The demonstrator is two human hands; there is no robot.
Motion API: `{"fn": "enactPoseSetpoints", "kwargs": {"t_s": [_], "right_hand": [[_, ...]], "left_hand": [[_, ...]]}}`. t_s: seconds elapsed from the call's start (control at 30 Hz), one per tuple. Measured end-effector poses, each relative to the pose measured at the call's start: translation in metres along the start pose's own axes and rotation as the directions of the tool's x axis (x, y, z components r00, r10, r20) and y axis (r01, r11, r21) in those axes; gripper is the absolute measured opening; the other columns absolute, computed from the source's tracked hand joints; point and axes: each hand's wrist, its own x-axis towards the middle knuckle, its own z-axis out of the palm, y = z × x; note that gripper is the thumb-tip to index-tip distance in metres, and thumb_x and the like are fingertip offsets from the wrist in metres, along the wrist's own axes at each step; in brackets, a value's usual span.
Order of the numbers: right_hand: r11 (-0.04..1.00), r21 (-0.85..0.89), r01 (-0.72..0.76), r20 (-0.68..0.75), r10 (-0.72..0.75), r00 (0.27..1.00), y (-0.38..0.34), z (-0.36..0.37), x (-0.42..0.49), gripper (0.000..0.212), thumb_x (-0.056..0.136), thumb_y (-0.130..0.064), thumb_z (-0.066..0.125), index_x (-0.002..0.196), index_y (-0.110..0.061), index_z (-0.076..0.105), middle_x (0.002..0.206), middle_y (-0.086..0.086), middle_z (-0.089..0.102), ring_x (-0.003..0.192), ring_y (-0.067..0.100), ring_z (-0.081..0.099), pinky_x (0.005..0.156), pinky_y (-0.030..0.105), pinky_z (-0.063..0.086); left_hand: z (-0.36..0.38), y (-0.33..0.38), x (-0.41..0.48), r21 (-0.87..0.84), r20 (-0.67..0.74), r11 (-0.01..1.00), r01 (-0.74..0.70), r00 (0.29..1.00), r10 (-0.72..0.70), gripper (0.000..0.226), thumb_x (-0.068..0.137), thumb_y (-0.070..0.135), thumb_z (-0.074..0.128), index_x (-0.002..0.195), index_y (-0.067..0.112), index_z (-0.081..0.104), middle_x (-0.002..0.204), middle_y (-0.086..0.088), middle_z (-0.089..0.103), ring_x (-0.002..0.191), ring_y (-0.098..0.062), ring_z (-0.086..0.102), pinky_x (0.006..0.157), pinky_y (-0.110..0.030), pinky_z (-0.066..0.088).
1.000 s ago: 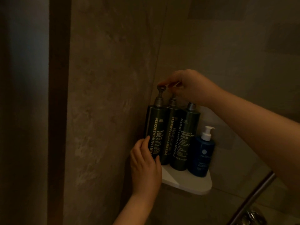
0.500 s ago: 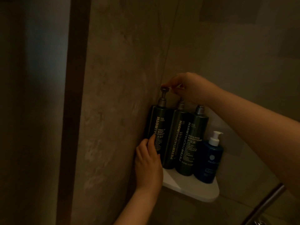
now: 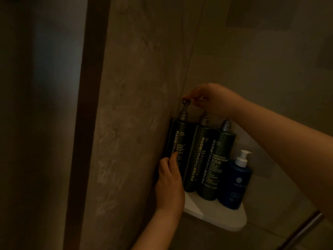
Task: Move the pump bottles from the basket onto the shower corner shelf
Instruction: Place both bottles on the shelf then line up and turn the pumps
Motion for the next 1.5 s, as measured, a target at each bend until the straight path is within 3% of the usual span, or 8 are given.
{"fn": "enactPoseSetpoints", "kwargs": {"t_s": [0.23,0.47,0.6,0.7,0.8,1.13,1.3,1.5], "right_hand": [[0.999,0.017,-0.040,-0.006,0.040,0.999,0.000,0.005,-0.002,0.038,0.091,-0.008,0.050,0.124,-0.024,0.062,0.119,0.008,0.065,0.106,0.022,0.060,0.087,0.032,0.046],[0.998,0.022,-0.066,0.041,0.065,0.997,0.002,0.004,-0.002,0.042,0.093,-0.013,0.051,0.132,-0.028,0.055,0.126,0.004,0.060,0.109,0.017,0.057,0.078,0.021,0.034],[0.994,0.067,-0.087,-0.049,0.091,0.995,0.009,-0.007,-0.007,0.042,0.092,-0.013,0.050,0.133,-0.020,0.054,0.127,0.008,0.059,0.112,0.021,0.056,0.081,0.020,0.035],[0.990,0.009,-0.141,-0.054,0.141,0.989,0.020,-0.015,-0.012,0.033,0.096,-0.018,0.045,0.125,-0.020,0.060,0.122,0.007,0.063,0.109,0.021,0.057,0.073,0.018,0.031],[0.984,-0.034,-0.173,-0.016,0.173,0.985,0.028,-0.018,-0.016,0.034,0.096,-0.015,0.043,0.124,-0.020,0.062,0.124,0.009,0.063,0.111,0.024,0.056,0.076,0.021,0.033],[0.990,-0.090,-0.108,0.098,0.116,0.988,0.026,-0.011,-0.024,0.044,0.088,-0.002,0.050,0.126,-0.021,0.060,0.118,0.006,0.064,0.103,0.021,0.061,0.088,0.031,0.046],[0.994,-0.079,-0.076,0.104,0.084,0.991,0.024,-0.013,-0.024,0.037,0.087,-0.006,0.057,0.121,-0.020,0.062,0.114,0.007,0.064,0.099,0.022,0.061,0.086,0.035,0.049],[0.996,-0.089,-0.017,0.064,0.023,0.998,0.018,-0.021,-0.028,0.030,0.089,-0.015,0.059,0.118,-0.018,0.064,0.109,0.005,0.066,0.092,0.020,0.061,0.077,0.028,0.045]], "left_hand": [[0.005,-0.005,0.001,-0.022,0.020,1.000,0.007,1.000,-0.007,0.076,0.082,-0.003,0.060,0.146,0.018,0.025,0.130,-0.007,0.038,0.100,-0.014,0.051,0.077,-0.018,0.048],[0.003,-0.007,0.001,-0.055,0.045,0.998,0.014,0.999,-0.011,0.072,0.085,0.001,0.061,0.145,0.020,0.026,0.132,-0.005,0.035,0.101,-0.012,0.051,0.076,-0.019,0.050],[0.000,-0.008,-0.003,-0.125,0.000,0.992,-0.010,1.000,0.011,0.057,0.088,0.010,0.059,0.140,0.017,0.036,0.131,-0.001,0.038,0.110,-0.011,0.049,0.079,-0.015,0.045],[-0.001,-0.007,-0.008,-0.191,-0.036,0.981,-0.038,0.999,0.032,0.047,0.090,0.016,0.057,0.135,0.017,0.042,0.129,0.001,0.042,0.110,-0.011,0.048,0.081,-0.022,0.049],[0.000,-0.005,-0.011,-0.232,-0.020,0.972,-0.041,0.999,0.037,0.046,0.091,0.023,0.055,0.135,0.020,0.040,0.131,0.003,0.041,0.114,-0.009,0.045,0.087,-0.030,0.050],[0.000,-0.001,-0.016,-0.235,0.033,0.971,-0.038,0.998,0.047,0.046,0.092,0.030,0.053,0.135,0.027,0.038,0.133,0.009,0.039,0.115,-0.005,0.043,0.083,-0.011,0.029],[-0.004,0.000,-0.015,-0.268,0.007,0.962,-0.044,0.999,0.048,0.047,0.091,0.031,0.053,0.135,0.027,0.037,0.132,0.009,0.038,0.115,-0.006,0.044,0.090,-0.023,0.044],[-0.011,0.002,-0.016,-0.279,-0.002,0.959,-0.049,0.999,0.051,0.051,0.090,0.038,0.053,0.137,0.028,0.033,0.132,0.010,0.036,0.118,-0.005,0.041,0.094,-0.031,0.044]]}}
